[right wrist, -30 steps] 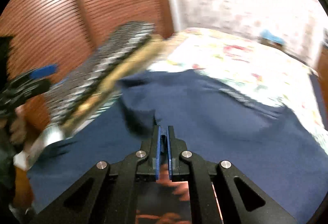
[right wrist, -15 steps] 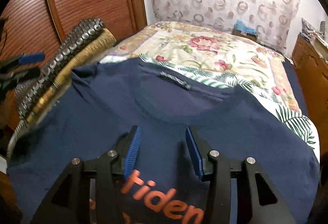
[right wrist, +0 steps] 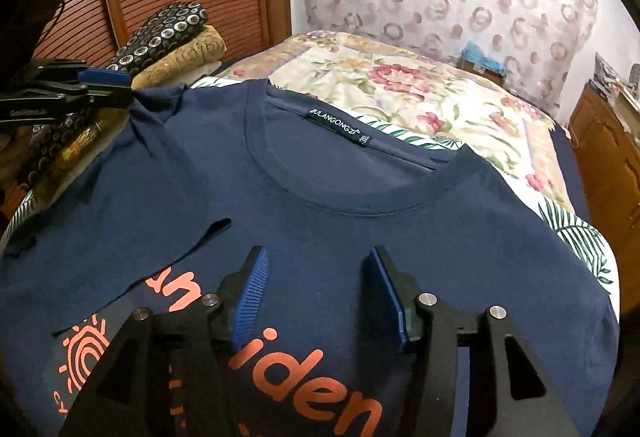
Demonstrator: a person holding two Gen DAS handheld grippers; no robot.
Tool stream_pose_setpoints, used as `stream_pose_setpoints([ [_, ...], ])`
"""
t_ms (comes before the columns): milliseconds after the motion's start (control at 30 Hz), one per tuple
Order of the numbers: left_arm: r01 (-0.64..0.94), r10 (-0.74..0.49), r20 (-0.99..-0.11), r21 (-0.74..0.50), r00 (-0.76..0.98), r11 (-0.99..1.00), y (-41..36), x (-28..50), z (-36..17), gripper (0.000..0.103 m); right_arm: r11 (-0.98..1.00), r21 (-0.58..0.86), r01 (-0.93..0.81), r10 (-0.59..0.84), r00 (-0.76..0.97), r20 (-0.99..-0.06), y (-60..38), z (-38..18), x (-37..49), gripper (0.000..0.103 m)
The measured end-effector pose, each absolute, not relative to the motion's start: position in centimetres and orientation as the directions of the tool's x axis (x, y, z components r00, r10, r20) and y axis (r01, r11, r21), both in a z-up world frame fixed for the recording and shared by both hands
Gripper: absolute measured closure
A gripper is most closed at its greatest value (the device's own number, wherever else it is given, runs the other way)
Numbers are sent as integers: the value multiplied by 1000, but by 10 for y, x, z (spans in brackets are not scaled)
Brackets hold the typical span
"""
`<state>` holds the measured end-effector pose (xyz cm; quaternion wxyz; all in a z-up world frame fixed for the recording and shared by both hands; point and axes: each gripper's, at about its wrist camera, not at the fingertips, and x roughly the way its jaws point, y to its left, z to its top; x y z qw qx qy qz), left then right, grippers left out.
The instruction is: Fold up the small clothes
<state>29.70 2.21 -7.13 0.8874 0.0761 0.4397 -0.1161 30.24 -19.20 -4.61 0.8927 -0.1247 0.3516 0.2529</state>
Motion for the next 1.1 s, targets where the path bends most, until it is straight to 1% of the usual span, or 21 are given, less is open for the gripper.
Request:
stream_pose_setpoints([
  [167,282,-129,-815,44,565,958,20,305,-77,60,838,-39,-544,372,622,-689,-195,-50,303,46],
  [233,284,-125,-821,46,556,958,19,309,-80,66,836,-41,-547,373,622,-689,-198,-50,302,45],
  [400,285,-109,-831,62,546,956,14,315,-84,73,833,-40,-552,376,618,-690,-199,-50,302,42],
  [467,291,-111,-833,63,542,955,12,317,-85,81,832,-42,-553,376,618,-690,-198,-50,301,41],
  [500,298,-119,-835,56,537,953,12,317,-86,93,832,-43,-553,376,618,-691,-198,-50,301,40],
  [533,305,-129,-837,47,532,951,13,317,-86,99,831,-44,-554,376,618,-691,-198,-50,301,40],
  [633,311,-152,-820,33,552,950,16,313,-78,100,830,-45,-556,376,618,-691,-198,-51,301,39],
  [733,286,-149,-788,36,598,957,27,309,-58,100,831,-45,-555,376,618,-691,-198,-51,301,38],
  [933,206,-91,-747,64,659,976,60,316,-32,100,830,-45,-555,376,618,-690,-199,-51,301,37],
  [1100,169,-62,-740,72,670,983,74,325,-32,100,830,-45,-555,376,618,-690,-199,-51,300,36],
])
